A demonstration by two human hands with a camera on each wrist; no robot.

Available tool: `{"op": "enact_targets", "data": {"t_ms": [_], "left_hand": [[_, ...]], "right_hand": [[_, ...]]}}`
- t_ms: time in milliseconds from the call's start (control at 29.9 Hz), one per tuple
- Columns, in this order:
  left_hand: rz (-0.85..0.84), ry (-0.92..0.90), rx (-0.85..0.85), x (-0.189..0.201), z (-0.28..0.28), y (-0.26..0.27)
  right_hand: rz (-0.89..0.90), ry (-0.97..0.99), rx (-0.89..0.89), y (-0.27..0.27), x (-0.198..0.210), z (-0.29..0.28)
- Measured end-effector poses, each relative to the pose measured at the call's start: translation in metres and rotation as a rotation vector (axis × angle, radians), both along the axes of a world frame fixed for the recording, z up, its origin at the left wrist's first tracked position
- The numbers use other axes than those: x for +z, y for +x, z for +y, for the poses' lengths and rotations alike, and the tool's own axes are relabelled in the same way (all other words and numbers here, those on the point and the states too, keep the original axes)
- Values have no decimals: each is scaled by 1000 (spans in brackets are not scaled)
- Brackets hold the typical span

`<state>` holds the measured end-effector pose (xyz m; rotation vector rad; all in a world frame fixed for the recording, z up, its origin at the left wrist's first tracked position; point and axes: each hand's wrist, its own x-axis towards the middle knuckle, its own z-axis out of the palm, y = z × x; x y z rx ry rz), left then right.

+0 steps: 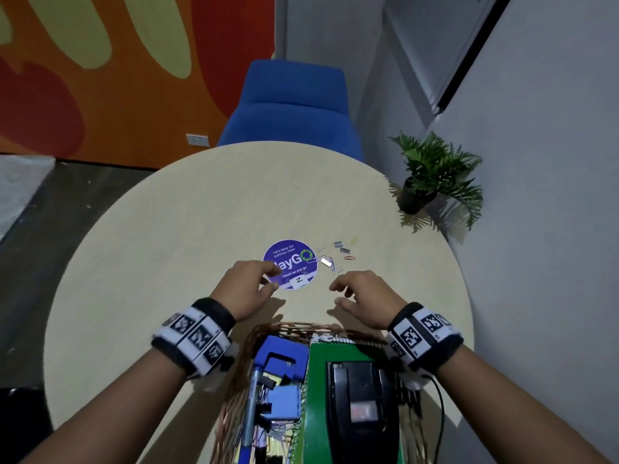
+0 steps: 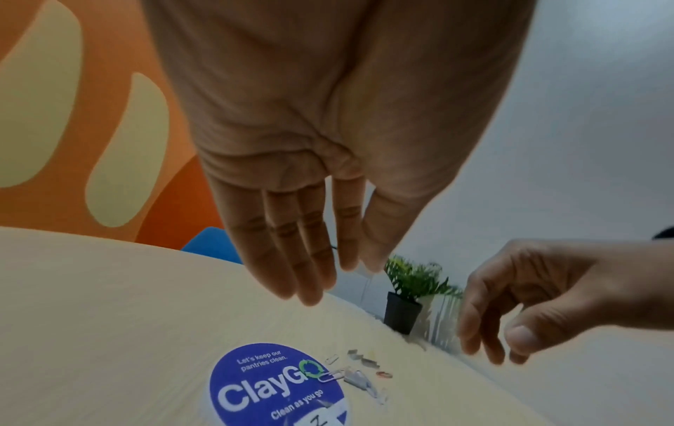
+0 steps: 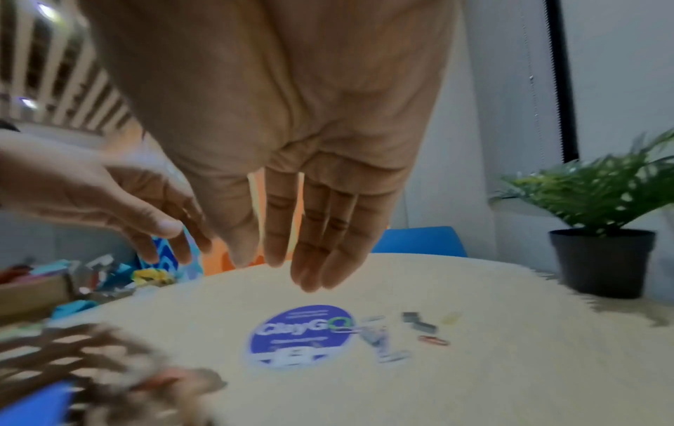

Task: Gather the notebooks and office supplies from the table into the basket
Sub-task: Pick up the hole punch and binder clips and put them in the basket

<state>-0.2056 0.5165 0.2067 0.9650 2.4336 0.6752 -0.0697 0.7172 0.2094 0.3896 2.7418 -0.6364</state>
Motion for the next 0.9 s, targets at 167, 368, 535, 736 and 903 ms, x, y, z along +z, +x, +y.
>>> {"op": "enact_targets", "data": {"t_ms": [167, 368, 535, 736, 903], "left_hand": [[113, -173, -98, -19, 93, -37], [95, -267, -86, -60, 174, -55], [97, -318, -60, -88, 220, -60], [102, -360, -78, -101, 245, -65], [67, -343, -80, -94, 242, -72]], "right_hand": [[-20, 42, -205, -43, -28, 66], [-31, 62, -338, -80, -66, 103], [12, 39, -383, -96, -94, 107], [68, 73, -391, -101, -115, 105], [83, 42, -389, -99, -112, 110]]}}
